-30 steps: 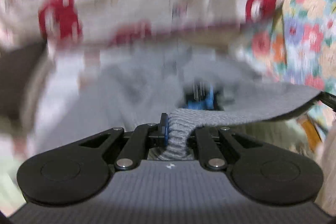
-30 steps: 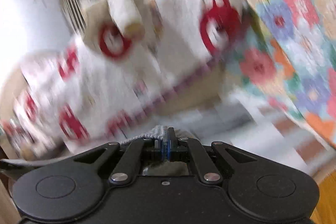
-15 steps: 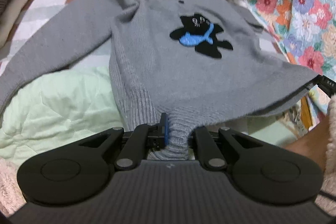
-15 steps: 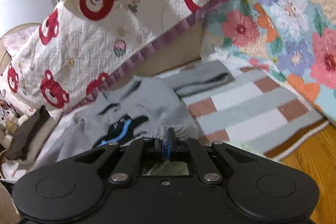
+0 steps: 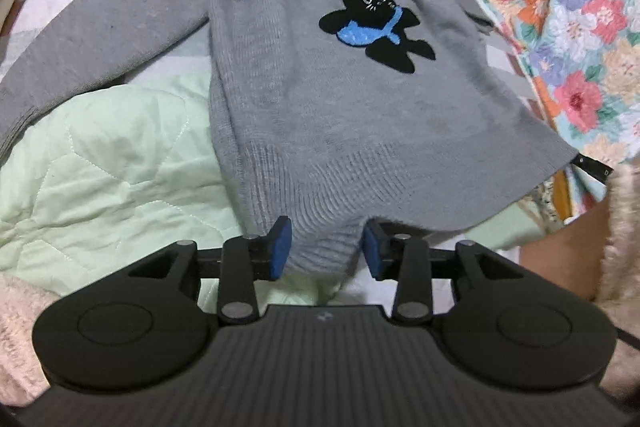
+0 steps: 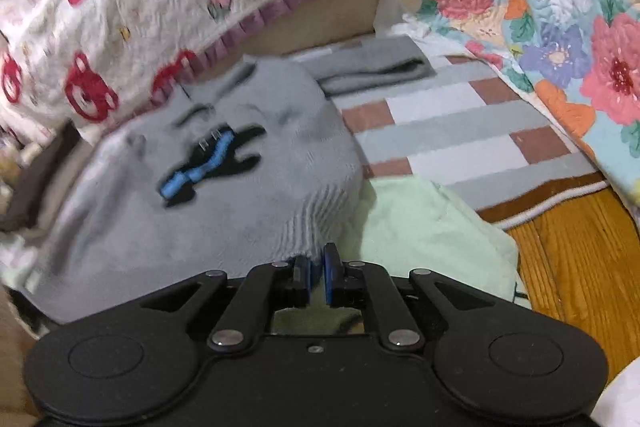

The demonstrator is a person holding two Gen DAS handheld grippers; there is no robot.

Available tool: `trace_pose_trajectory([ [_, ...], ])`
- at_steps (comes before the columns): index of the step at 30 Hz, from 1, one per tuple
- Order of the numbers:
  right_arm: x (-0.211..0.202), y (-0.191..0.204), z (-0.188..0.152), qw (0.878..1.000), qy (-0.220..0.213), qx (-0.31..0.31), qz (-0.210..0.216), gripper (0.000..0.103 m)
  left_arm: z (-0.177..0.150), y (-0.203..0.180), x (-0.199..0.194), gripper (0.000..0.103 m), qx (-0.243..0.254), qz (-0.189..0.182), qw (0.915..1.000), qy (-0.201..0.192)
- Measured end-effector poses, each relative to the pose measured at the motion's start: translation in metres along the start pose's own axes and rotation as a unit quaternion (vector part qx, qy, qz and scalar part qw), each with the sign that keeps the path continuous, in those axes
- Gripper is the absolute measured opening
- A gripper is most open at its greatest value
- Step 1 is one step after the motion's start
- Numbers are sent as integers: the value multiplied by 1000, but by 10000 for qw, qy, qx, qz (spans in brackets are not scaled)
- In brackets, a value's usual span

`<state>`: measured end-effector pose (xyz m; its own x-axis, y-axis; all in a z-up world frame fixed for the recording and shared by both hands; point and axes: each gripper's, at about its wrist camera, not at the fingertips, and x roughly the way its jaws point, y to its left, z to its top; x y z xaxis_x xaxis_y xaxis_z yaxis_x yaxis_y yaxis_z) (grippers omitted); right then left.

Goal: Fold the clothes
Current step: 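Open both grippers and release the sweater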

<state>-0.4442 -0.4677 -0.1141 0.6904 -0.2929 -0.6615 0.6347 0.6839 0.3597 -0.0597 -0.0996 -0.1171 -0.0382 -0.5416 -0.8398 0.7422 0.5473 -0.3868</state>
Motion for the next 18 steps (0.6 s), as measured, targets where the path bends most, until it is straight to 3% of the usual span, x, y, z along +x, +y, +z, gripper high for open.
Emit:
trace_pose_trajectory([
  [4,-14,-2,17,9975,-522,317,346,14,-1,6,-18,49,71,-56,9998,-202],
  [6,-19,-1,23,9960,-830,320,127,14,-1,14,-25,50,57,-1,9994,-331],
  [9,-24,-6,34,9928,-1091,404,-291,14,15,48,-25,54,-133,385,9978,-528],
  [12,-13,-12,48,9923,-1080,547,-249,14,30,82,-26,62,-324,770,9939,-724],
  [15,27,2,64,9971,-736,212,22,14,46,116,-26,67,-513,1153,9877,-919],
  [18,80,40,79,9971,-431,-403,490,18,62,150,-27,67,-701,1533,9794,-1111],
])
